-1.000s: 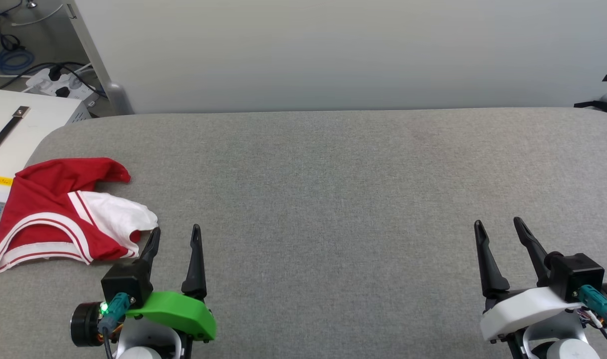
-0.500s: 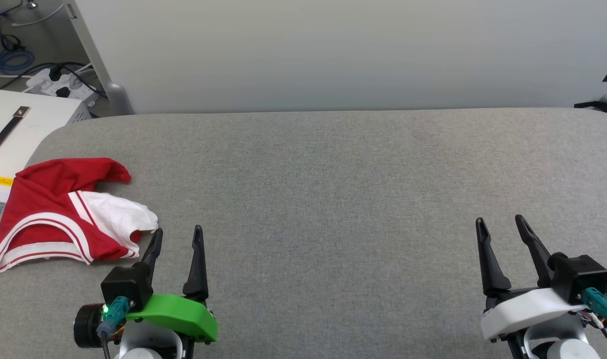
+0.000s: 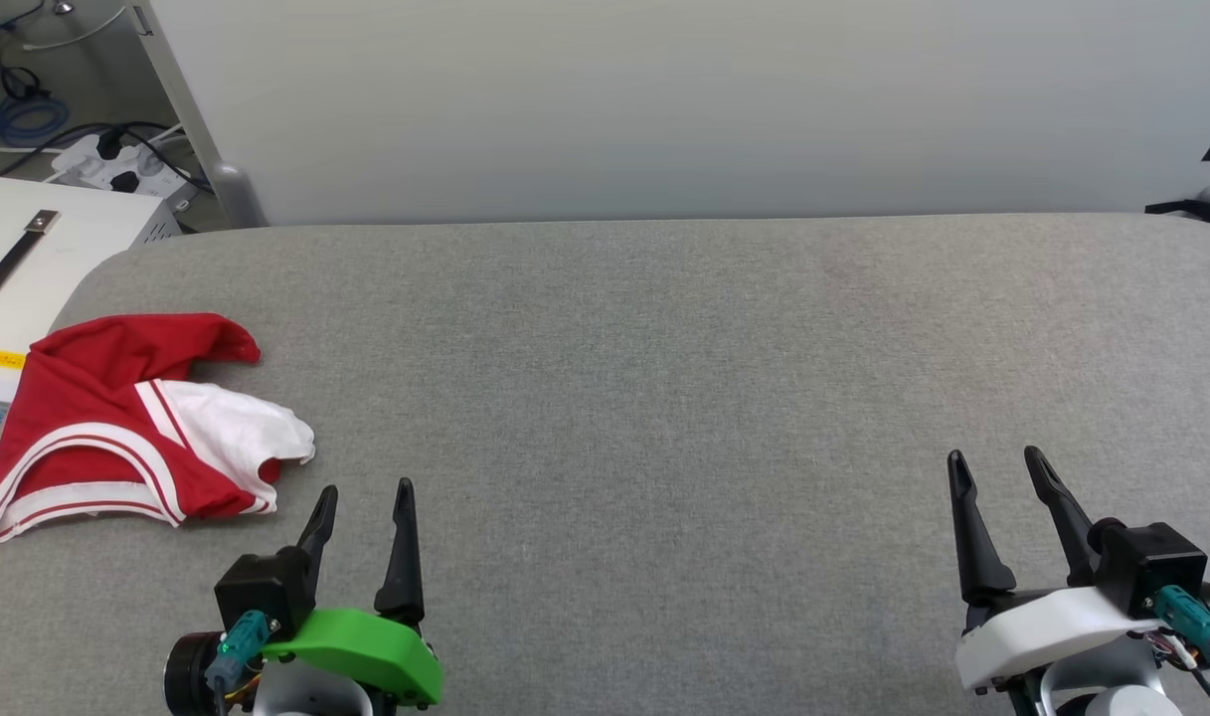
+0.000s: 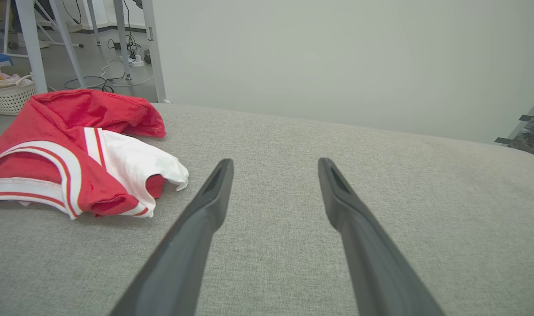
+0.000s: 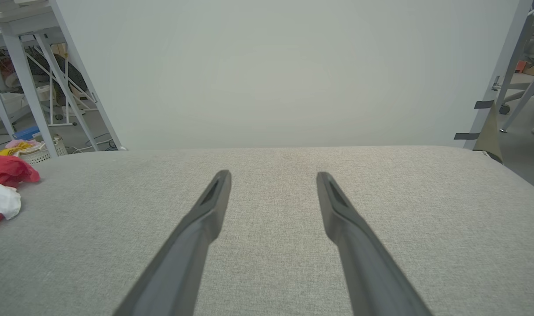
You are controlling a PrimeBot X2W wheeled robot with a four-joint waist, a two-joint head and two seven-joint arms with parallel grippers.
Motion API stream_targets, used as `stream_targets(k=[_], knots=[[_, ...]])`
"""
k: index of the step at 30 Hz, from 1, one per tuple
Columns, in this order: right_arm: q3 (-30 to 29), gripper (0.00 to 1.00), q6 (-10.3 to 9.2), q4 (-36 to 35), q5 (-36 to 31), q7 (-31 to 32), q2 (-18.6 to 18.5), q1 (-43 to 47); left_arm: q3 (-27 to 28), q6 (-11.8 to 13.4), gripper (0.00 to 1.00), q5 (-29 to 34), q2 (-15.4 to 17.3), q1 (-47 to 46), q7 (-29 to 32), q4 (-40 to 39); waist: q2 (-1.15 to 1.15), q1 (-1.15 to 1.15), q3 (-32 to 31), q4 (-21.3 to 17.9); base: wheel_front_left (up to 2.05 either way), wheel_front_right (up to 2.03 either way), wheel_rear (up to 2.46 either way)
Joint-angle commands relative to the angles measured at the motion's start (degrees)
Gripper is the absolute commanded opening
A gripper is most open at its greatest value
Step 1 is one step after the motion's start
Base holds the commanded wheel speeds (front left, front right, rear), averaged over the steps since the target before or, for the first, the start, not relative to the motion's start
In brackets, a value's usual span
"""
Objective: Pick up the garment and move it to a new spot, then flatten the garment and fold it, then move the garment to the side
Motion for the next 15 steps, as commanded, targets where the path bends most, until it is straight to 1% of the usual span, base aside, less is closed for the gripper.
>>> stream_targets(k=[1, 15], knots=[[-0.2, 1.0, -0.03, 0.3, 0.0, -0.7, 0.1, 0.2, -0.2, 0.4, 1.0, -0.5, -0.2, 0.6, -0.6, 0.4, 0.0, 0.0, 0.1, 0.0, 0.0, 0.0, 0.0], [-0.2, 1.0, -0.04, 2.0, 0.3, -2.4, 0.1, -0.1, -0.7, -0.3, 1.0, -2.4, -0.2, 0.5, -2.3, 1.8, 0.0, 0.0, 0.5, 0.0, 0.0, 0.0, 0.0]])
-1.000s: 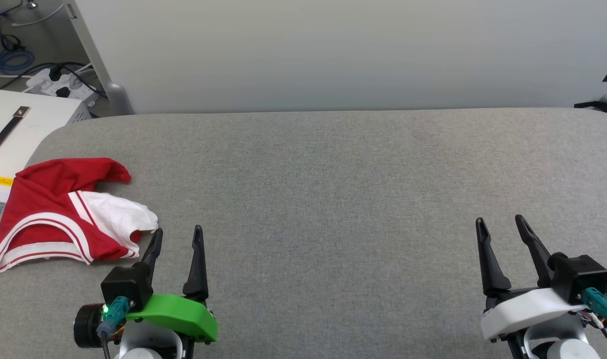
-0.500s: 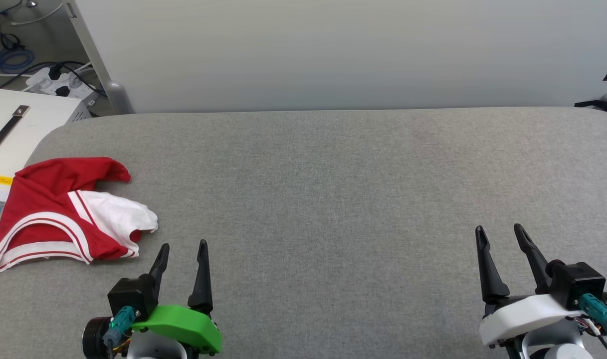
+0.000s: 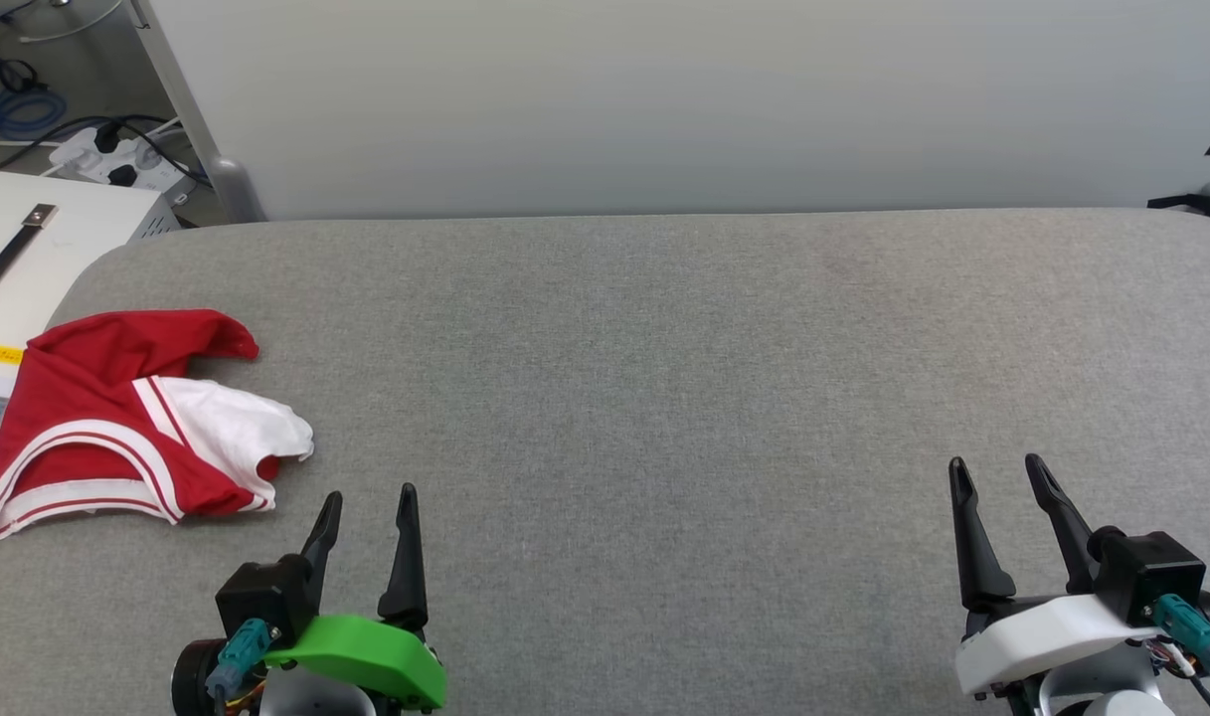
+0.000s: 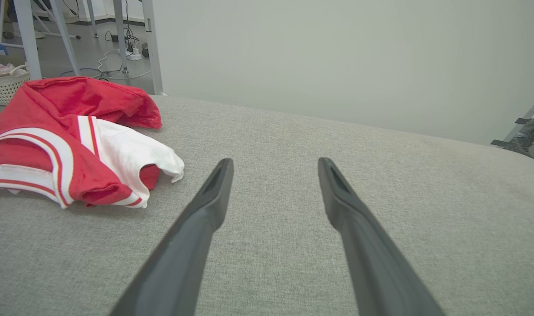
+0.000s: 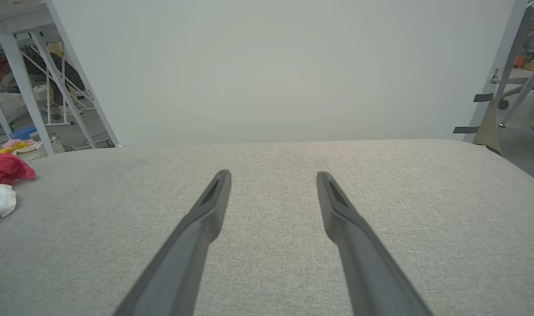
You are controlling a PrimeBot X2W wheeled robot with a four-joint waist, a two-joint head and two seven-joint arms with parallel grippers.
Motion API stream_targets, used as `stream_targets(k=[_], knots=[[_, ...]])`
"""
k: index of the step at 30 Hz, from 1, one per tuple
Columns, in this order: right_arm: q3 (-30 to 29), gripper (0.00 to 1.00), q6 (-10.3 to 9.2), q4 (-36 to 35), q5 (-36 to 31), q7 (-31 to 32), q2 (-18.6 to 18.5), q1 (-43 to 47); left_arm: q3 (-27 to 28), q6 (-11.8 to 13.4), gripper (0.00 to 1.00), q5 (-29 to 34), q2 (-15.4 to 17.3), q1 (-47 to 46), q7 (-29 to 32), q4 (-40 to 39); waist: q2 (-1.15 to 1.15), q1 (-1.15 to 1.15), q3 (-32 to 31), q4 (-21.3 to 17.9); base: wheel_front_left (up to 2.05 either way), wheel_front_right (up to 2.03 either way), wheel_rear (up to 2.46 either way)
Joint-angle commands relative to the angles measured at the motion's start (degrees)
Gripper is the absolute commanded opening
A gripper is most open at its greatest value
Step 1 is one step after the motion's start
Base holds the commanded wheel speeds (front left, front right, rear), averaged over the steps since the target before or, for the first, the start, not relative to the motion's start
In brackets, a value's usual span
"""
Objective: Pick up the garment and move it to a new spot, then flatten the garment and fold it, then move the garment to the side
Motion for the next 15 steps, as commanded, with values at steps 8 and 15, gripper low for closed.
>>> stream_targets(k=[8, 15], knots=[[-0.1, 1.0, -0.04, 0.1, 0.5, -1.4, 0.1, -0.3, -0.1, 0.0, 1.0, 1.1, -0.2, 0.5, -1.5, -1.6, 0.0, -0.01, 0.4, 0.0, 0.0, 0.0, 0.0], [0.4, 1.0, -0.04, 0.0, -1.8, -2.3, 0.1, -0.2, -0.6, 0.8, 1.0, 3.4, -0.2, 0.9, -2.4, -2.0, 0.0, -0.01, 0.6, 0.1, 0.0, 0.0, 0.0]])
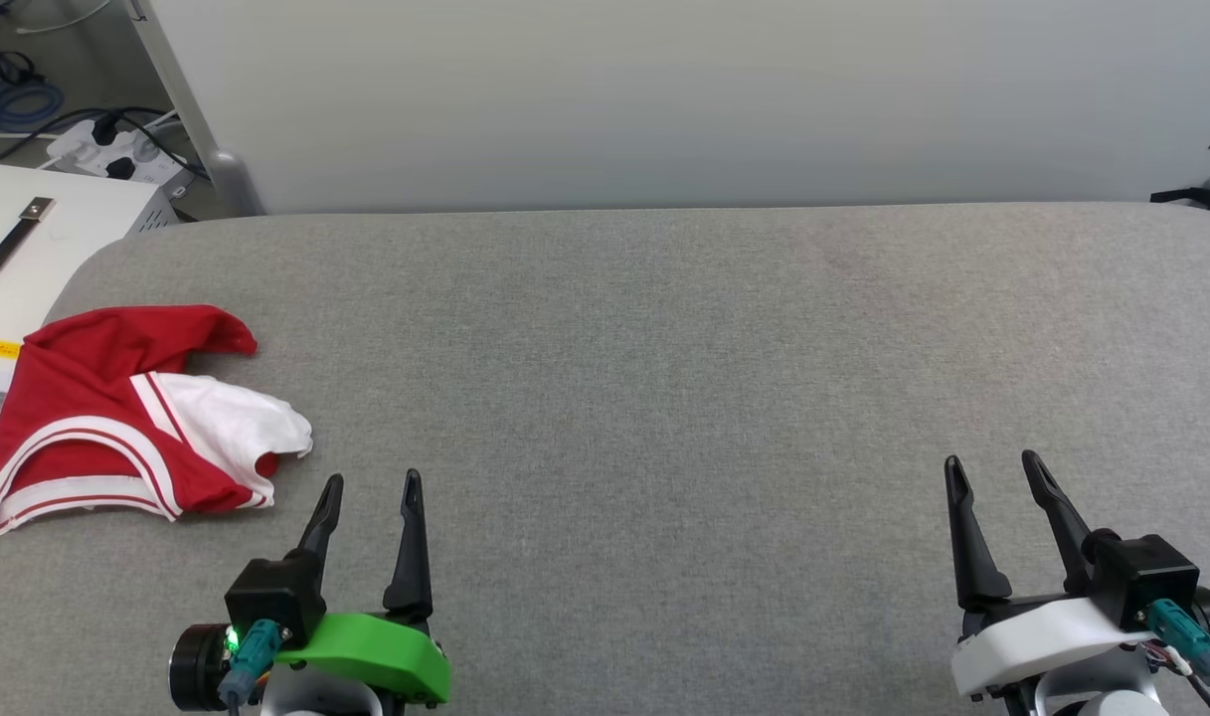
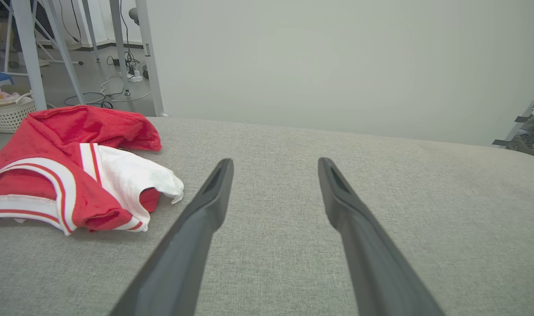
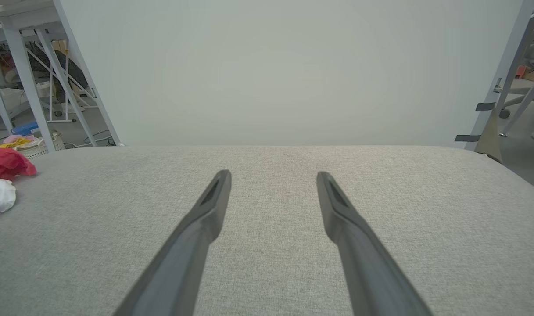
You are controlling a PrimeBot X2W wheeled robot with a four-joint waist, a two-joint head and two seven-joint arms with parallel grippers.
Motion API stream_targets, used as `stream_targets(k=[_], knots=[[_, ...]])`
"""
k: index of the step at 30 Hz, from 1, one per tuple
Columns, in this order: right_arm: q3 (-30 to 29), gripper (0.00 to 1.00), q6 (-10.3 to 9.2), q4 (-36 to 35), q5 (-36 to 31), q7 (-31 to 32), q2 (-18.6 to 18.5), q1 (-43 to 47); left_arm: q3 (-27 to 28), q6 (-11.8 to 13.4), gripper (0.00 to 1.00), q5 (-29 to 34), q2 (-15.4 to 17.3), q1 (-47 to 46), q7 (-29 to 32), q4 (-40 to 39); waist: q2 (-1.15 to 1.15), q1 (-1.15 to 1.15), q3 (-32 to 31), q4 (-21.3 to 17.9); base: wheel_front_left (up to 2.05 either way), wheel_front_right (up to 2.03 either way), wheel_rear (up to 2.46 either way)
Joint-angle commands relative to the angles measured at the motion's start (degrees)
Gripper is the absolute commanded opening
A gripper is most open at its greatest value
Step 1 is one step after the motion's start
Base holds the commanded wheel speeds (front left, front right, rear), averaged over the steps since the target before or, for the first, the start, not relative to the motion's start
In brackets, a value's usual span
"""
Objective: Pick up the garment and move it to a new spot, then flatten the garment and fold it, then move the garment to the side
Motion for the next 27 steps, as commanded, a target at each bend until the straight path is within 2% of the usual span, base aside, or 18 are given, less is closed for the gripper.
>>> stream_targets(k=[1, 4, 18, 27], knots=[[0.1, 1.0, -0.04, -0.1, -0.7, -0.7, 0.0, -0.2, -0.1, 0.6, 1.0, 0.8, -0.2, 0.9, -0.6, -0.1, 0.0, 0.0, 0.0, 0.0, 0.0, 0.0, 0.0], [0.0, 1.0, -0.04, 0.1, -0.5, -1.1, 0.0, -0.2, -0.3, 1.1, 1.0, 2.3, -0.2, 0.9, -1.0, -0.3, 0.0, 0.0, 0.1, 0.2, 0.0, 0.0, 0.0], [-0.1, 1.0, -0.04, 0.2, 0.1, -1.4, 0.1, -0.1, -0.3, 1.1, 1.0, 1.4, -0.2, 1.0, -1.3, 0.4, 0.0, 0.0, 0.2, 0.6, 0.0, 0.0, 0.0], [1.4, 1.0, -0.04, 0.1, -0.3, -1.4, 0.1, 0.1, -0.1, 1.2, 1.0, 1.0, -0.2, 0.5, -1.3, 0.8, 0.0, 0.0, 0.7, 4.1, 0.0, 0.0, 0.0]])
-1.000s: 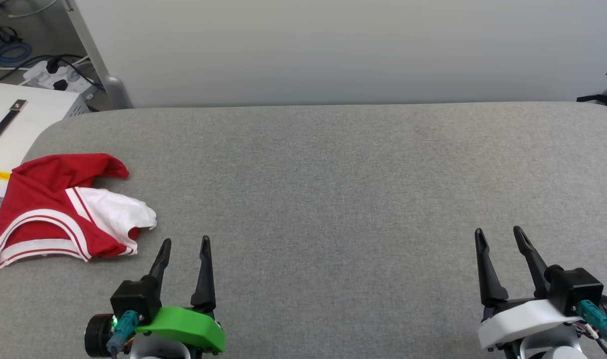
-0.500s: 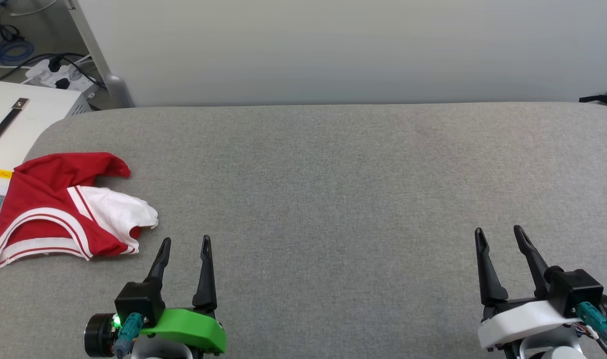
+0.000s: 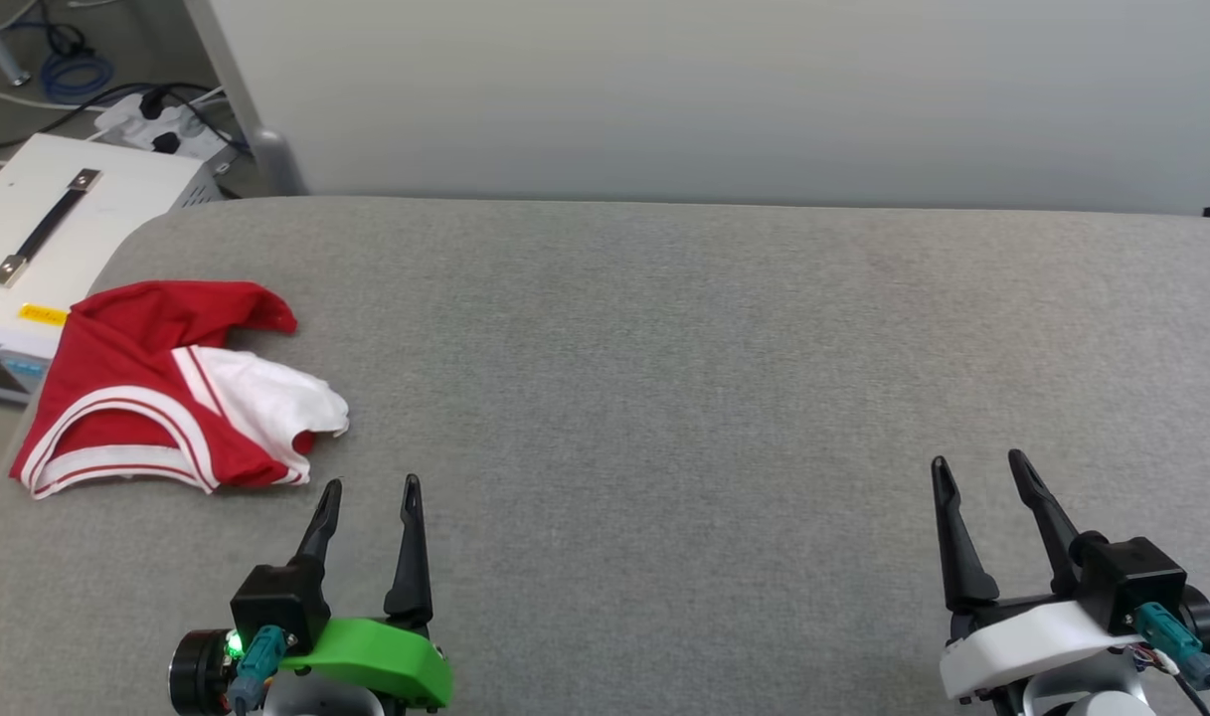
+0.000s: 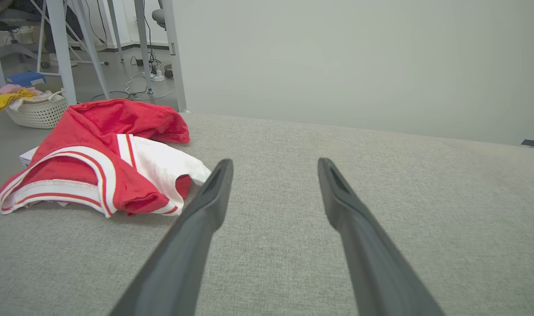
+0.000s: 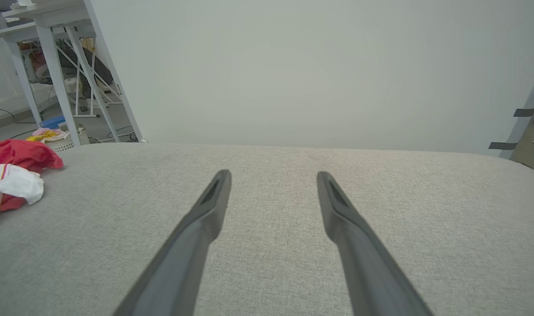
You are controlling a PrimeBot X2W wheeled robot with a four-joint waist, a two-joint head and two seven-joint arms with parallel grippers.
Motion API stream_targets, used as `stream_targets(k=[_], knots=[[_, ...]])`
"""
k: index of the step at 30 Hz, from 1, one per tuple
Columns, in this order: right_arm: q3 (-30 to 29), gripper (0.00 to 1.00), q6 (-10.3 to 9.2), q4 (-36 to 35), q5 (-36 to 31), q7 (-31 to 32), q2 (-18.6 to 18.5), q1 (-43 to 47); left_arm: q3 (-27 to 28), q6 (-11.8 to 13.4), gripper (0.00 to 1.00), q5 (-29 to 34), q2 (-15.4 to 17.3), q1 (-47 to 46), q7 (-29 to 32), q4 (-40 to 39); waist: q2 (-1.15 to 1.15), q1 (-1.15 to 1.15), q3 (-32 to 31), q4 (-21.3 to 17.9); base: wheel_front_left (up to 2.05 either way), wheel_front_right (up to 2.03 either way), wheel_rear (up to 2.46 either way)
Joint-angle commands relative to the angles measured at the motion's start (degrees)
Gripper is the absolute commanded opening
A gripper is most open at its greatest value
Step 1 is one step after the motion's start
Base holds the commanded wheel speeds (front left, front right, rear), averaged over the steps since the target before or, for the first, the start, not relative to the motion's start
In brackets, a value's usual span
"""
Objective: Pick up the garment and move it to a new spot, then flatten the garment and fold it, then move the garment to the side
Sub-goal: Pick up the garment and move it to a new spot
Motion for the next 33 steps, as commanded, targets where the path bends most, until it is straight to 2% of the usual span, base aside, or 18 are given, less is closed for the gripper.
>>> stream_targets(k=[1, 18, 20, 33], knots=[[0.5, 1.0, -0.04, 0.0, -0.2, -0.3, 0.0, 0.1, 0.1, 0.2, 1.0, -0.5, -0.2, 0.3, -0.3, 0.1, 0.0, 0.0, 0.2, 1.6, 0.0, 0.0, 0.0], [2.7, 1.0, -0.04, -0.4, 0.8, -0.3, 0.0, 0.4, 0.8, -0.8, 1.0, 0.1, -0.2, 0.8, -0.3, 0.9, 0.0, 0.0, -0.9, 13.7, 0.0, 0.0, 0.0], [3.1, 1.0, -0.04, -0.5, 1.1, -0.3, 0.0, 0.7, 0.8, -1.1, 1.0, 0.3, -0.2, 1.1, -0.3, 1.0, 0.0, 0.0, -1.4, 16.0, 0.0, 0.0, 0.0], [3.9, 1.0, -0.04, -0.4, 1.5, -0.3, 0.0, 0.9, 0.4, -2.2, 1.0, 0.4, -0.2, 1.4, -0.3, 1.0, 0.0, 0.0, -1.7, 20.8, 0.0, 0.0, 0.0]])
